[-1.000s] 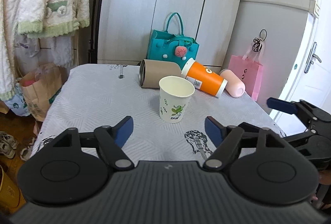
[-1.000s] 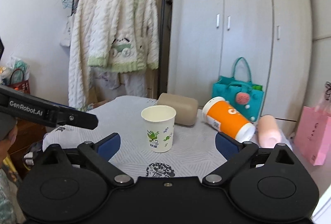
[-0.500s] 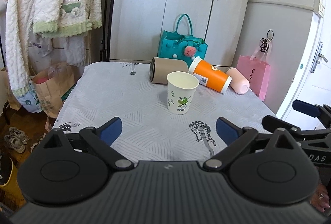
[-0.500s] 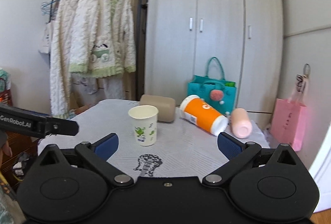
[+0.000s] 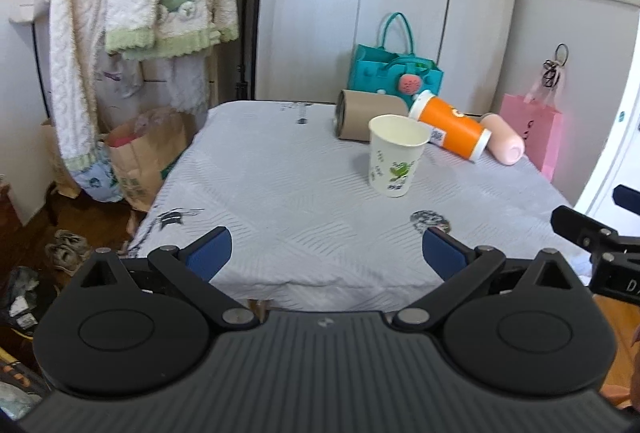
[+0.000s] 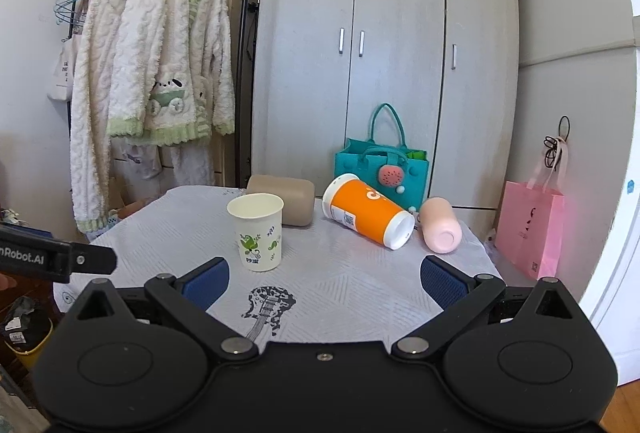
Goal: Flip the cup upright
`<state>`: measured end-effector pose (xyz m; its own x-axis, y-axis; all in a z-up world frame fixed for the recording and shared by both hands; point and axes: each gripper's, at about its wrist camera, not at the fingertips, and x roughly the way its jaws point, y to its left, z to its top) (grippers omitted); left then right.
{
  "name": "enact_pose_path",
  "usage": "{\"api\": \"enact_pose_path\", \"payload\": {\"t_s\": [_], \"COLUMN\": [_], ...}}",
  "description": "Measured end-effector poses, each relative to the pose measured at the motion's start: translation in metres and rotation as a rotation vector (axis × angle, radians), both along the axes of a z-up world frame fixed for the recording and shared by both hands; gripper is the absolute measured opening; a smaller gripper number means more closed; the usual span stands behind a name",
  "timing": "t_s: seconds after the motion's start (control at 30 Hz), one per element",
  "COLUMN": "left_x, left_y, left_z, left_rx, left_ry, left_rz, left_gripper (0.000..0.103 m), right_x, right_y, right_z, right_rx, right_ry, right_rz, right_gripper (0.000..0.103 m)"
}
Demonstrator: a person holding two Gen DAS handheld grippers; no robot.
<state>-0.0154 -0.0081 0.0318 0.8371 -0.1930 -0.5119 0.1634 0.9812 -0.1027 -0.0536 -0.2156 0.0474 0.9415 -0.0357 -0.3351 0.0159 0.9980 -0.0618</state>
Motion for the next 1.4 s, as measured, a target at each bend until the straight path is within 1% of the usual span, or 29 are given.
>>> {"api": "enact_pose_path", "payload": {"t_s": [0.23,0.33,0.43,0.7,1.0,1.2,1.4], "left_x": [-0.006,-0.005,-0.003,-0.001,0.001,0.002,0.005], "left_y": [0.002,-0.002,-0.003,-0.001,0.004,0.005,0.006], "left_z": [-0.002,-0.004,-0.005,-0.008,-0.01,-0.013,-0.016], "left_rx": [0.037,0.086,0.1,0.07,0.02,0.017,-0.004], "left_ry": [-0.021,-0.021,-0.023,-0.025,-0.063,-0.069,-0.073], "left_rz": [0.024,0.013,0.014,0.01,0.019,0.031,0.039], "left_gripper": [0.103,0.103,0.103,0.103,0.103,0.103,0.103], "right_x": [0.001,-0.001,-0.003,0.003,0.009,0.011,0.011], "right_y": [0.005,0.006,0.005,0.0,0.0,0.002,0.004], "right_z": [-0.009,-0.01,-0.01,-0.014,-0.02,-0.023,-0.025], "right_rx": [-0.016,-0.02,-0.024,-0.005,0.008,-0.005,-0.02], "right_ry": [0.026,0.014,0.002,0.025,0.039,0.036,0.036], "right_rz": [-0.023,-0.057,-0.093,-0.115,-0.132,-0.143,-0.141], "right_gripper": [0.103,0.103,0.103,0.103,0.103,0.103,0.103]}}
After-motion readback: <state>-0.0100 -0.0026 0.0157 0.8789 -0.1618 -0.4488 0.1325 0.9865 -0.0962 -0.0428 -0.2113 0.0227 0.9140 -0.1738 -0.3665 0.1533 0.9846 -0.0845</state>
